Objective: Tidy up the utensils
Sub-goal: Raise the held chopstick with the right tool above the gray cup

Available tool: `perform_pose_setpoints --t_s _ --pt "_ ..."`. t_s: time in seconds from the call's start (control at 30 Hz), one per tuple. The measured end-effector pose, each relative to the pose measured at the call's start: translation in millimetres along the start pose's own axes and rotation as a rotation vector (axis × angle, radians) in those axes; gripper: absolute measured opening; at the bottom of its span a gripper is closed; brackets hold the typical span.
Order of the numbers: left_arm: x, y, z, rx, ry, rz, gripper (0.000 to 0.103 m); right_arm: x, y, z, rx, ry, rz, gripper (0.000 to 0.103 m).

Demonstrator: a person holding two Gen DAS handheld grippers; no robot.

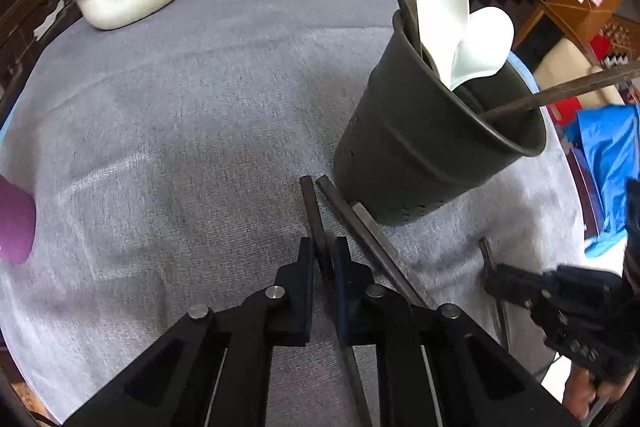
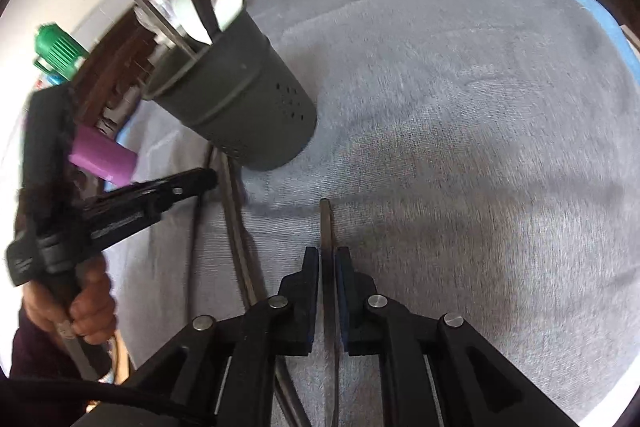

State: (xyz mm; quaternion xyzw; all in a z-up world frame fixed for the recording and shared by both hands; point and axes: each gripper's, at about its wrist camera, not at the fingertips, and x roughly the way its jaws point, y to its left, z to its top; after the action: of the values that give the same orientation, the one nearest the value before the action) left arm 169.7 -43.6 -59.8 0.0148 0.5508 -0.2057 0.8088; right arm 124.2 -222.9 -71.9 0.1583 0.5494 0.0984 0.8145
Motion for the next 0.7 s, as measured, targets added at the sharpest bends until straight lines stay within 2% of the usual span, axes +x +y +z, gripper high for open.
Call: perform_pose_setpoints --t_s 0.13,0.2,0.23,0.27,0.33,0.4,0.43,0.47,0.63,0.7 --pt "-2 16 9 0.016 0.029 -0.011 0.013 5 5 9 -0.011 0.017 -0.023 0.012" --pt "0 19 15 0.008 0.039 -0.003 0.023 7 10 11 -0.021 0.012 -0.032 0.012" --pt "1 21 18 0.005 0.043 -0.001 0.036 7 12 11 -0.038 0.003 -0.040 0.012" --pt "4 23 23 -0.002 0.044 0.000 0.043 8 15 10 -0.056 -0.001 -0.048 0.012" --pt "9 24 28 -0.008 0.045 0.004 0.043 9 23 8 -0.096 -0.006 -0.075 0.009" --pt "11 23 33 -0.016 0.038 0.012 0.040 9 27 6 -0.097 -0.013 -0.083 0.007" --pt "12 22 35 -0.017 0.029 0.012 0.030 8 28 6 -0.095 -0.016 -0.082 0.006" --pt "13 19 40 -0.020 0.029 0.005 0.012 6 29 4 -0.098 -0.022 -0.084 0.006" --pt "12 24 29 -0.025 -0.003 0.014 0.009 -29 32 -10 -0.132 -0.107 -0.048 0.006" --pt "1 23 24 -0.028 -0.034 0.009 0.007 -42 34 -14 -0.144 -0.141 -0.030 0.006"
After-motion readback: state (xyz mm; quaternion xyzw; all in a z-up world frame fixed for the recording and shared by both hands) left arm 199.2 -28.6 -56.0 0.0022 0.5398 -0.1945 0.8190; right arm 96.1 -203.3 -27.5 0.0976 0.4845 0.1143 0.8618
